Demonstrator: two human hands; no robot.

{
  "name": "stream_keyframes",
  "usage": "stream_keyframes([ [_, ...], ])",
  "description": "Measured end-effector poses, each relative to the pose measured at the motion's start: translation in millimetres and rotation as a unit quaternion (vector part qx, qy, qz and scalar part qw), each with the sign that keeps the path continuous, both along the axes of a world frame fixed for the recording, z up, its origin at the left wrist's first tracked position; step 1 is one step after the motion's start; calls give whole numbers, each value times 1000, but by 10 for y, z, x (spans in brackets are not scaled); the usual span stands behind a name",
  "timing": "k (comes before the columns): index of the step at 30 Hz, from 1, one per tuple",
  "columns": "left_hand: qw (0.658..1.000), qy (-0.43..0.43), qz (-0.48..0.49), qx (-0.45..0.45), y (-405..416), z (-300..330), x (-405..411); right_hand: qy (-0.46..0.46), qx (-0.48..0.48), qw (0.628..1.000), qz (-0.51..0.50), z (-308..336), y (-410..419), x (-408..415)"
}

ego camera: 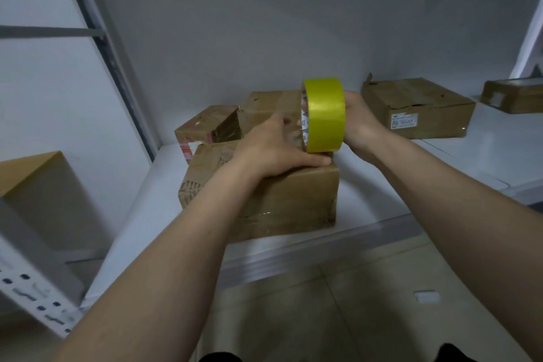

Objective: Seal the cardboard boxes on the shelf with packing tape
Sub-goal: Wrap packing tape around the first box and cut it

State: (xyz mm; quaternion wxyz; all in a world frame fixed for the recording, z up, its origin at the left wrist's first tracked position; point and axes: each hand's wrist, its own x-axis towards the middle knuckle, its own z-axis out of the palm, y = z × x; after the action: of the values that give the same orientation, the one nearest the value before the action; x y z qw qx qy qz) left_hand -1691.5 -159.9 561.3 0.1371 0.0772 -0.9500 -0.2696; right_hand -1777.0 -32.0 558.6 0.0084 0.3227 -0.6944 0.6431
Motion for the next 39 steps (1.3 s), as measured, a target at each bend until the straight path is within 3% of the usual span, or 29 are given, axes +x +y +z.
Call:
stream_keyframes([
  [4,972,34,-160,170,30,-92,-99,26,27,999,-26,44,86,-4],
  [9,954,53,-221,194,46,-73,-131,68,84,993,-36,12,139,-26],
  [14,952,53,-202,224,56,-104,-147,91,115,987,-64,-40,80,-113],
  [18,945,51,-194,258,25,-94,-161,6,77,997,-7,-62,145,-71],
  [20,943,38,-184,275,-36,-102,-193,-1,128,989,-79,-124,297,-110],
  [21,945,27,-178,275,-61,-101,-205,22,206,967,-150,-178,403,-144],
  [22,947,18,-174,270,-76,-99,-216,54,323,919,-219,-239,528,-181],
  [25,948,10,-165,271,-99,-114,-243,57,620,736,-264,-446,869,-210],
  [26,947,13,-163,275,-98,-121,-247,35,663,705,-248,-507,944,-201],
  [28,944,24,-163,287,-92,-141,-246,-3,699,682,-214,-619,1044,-198],
  [32,936,40,-165,308,-62,-153,-185,32,710,680,-182,-725,1048,-252],
  [35,926,40,-168,336,-61,-158,-154,40,682,711,-167,-749,1025,-255],
  [39,909,27,-178,376,-41,-146,-132,124,611,749,-224,-805,1066,-215],
])
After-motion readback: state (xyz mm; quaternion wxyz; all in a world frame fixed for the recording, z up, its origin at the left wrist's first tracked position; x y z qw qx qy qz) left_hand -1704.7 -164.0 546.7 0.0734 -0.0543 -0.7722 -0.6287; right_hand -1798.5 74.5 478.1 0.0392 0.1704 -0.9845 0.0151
